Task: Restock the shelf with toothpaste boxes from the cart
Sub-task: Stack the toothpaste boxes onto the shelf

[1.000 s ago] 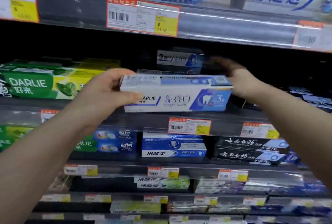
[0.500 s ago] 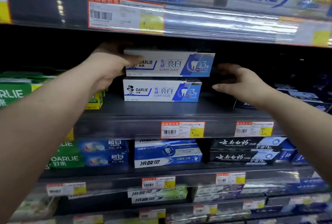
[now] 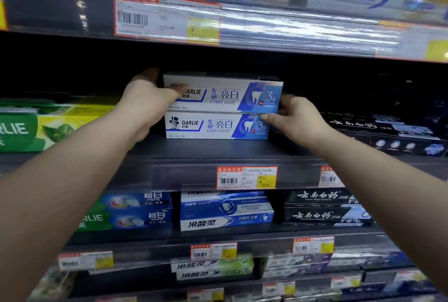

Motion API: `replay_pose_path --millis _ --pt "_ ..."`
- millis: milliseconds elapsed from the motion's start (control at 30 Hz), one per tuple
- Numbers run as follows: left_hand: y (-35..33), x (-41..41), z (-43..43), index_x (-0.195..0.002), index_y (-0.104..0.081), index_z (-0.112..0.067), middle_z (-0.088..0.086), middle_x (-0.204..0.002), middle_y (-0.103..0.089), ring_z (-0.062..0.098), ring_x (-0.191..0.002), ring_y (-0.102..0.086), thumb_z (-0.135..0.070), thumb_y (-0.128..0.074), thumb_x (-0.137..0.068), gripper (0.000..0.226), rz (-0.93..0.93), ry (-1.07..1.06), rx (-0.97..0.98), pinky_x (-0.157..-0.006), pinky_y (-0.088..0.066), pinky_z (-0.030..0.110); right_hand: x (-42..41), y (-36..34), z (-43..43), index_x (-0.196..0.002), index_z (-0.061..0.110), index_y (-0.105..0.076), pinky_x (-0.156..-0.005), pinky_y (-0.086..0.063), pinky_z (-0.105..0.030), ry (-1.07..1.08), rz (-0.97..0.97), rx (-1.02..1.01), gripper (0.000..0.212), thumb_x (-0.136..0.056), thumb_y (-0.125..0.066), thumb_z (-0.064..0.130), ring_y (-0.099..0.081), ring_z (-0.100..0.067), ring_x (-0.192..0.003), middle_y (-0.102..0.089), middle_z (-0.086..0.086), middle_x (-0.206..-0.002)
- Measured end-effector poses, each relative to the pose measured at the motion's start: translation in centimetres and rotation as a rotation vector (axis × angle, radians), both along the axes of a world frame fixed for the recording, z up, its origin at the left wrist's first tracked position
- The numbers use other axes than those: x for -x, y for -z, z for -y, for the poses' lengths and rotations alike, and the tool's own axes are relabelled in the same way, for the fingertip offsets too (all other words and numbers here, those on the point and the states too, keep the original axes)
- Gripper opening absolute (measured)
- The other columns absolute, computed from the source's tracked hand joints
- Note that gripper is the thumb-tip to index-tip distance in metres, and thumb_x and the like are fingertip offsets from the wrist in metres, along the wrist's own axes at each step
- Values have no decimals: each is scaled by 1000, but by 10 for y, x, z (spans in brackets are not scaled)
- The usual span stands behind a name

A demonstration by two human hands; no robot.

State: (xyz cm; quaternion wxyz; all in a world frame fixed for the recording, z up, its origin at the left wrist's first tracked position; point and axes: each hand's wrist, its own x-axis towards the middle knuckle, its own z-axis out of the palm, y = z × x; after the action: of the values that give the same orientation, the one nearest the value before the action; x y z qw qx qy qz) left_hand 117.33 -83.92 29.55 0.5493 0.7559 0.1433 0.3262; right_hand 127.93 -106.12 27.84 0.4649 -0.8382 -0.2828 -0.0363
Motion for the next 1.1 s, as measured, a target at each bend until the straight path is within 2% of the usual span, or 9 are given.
replay_pose_path --millis 67,133,267,400,633,700,800,900,1100 --pt "3 4 2 -102 -63 -12 6 -101 -67 24 -92 -66 -18 -71 -79 25 -59 -73 -18 -87 -54 39 1 1 0 -114 16 -59 -77 -53 -28 1 -21 -17 29 -85 -64 19 -63 -14 -95 -66 0 -106" --pt "8 8 3 -91 -62 -15 7 -96 -66 26 -91 -64 -16 -71 -78 15 -138 -100 -37 -85 -53 38 2 1 0 -107 17 -61 -71 -54 -27 -8 -57 -38 23 -85 -64 21 -63 -12 -87 -67 -1 -102" --pt "14 9 7 -78 -62 -13 13 -94 -67 31 -91 -65 -17 -68 -83 8 -186 -129 -72 -87 -54 45 3 0 -1 -100 20 -60 -78 -56 -39 -7 -61 -20 15 -87 -61 27 -65 -17 -88 -66 0 -99" --pt "17 5 4 -87 -66 2 22 -97 -69 37 -93 -65 -17 -67 -83 20 -184 -192 -70 -86 -53 51 2 -1 -6 -104 12 -64 -77 -57 -44 51 -61 4 29 -84 -63 32 -67 -24 -89 -69 -6 -102" --pt "24 0 1 -87 -61 14 28 -95 -67 41 -92 -65 -18 -70 -80 34 -156 -206 -34 -84 -53 55 -2 5 -5 -81 17 -67 -74 -58 -46 110 -77 -5 20 -81 -66 37 -69 -31 -79 -71 -9 -85" --pt "24 -2 1 -86 -63 10 25 -94 -68 39 -90 -66 -17 -71 -79 29 -155 -192 -9 -84 -53 54 -4 5 -5 -79 18 -66 -74 -57 -47 119 -53 8 19 -82 -65 37 -69 -32 -78 -72 -11 -86" --pt "25 -8 1 -81 -68 -10 15 -97 -71 32 -90 -67 -19 -73 -76 12 -160 -164 -8 -85 -54 49 -9 4 -5 -81 17 -64 -76 -57 -48 132 -46 9 19 -84 -64 36 -69 -32 -77 -70 -10 -81" --pt "23 -16 2 -89 -65 -13 14 -103 -69 31 -94 -65 -17 -74 -75 18 -157 -151 5 -87 -54 47 -14 4 -7 -82 14 -61 -78 -56 -47 140 -47 29 21 -85 -62 35 -67 -33 -77 -64 -5 -73" --pt "24 -26 1 -95 -60 -13 14 -109 -66 31 -98 -64 -17 -77 -73 28 -155 -162 22 -87 -54 45 -24 4 -9 -84 10 -62 -79 -56 -48 172 -78 8 27 -83 -63 37 -67 -34 -81 -68 -16 -86"
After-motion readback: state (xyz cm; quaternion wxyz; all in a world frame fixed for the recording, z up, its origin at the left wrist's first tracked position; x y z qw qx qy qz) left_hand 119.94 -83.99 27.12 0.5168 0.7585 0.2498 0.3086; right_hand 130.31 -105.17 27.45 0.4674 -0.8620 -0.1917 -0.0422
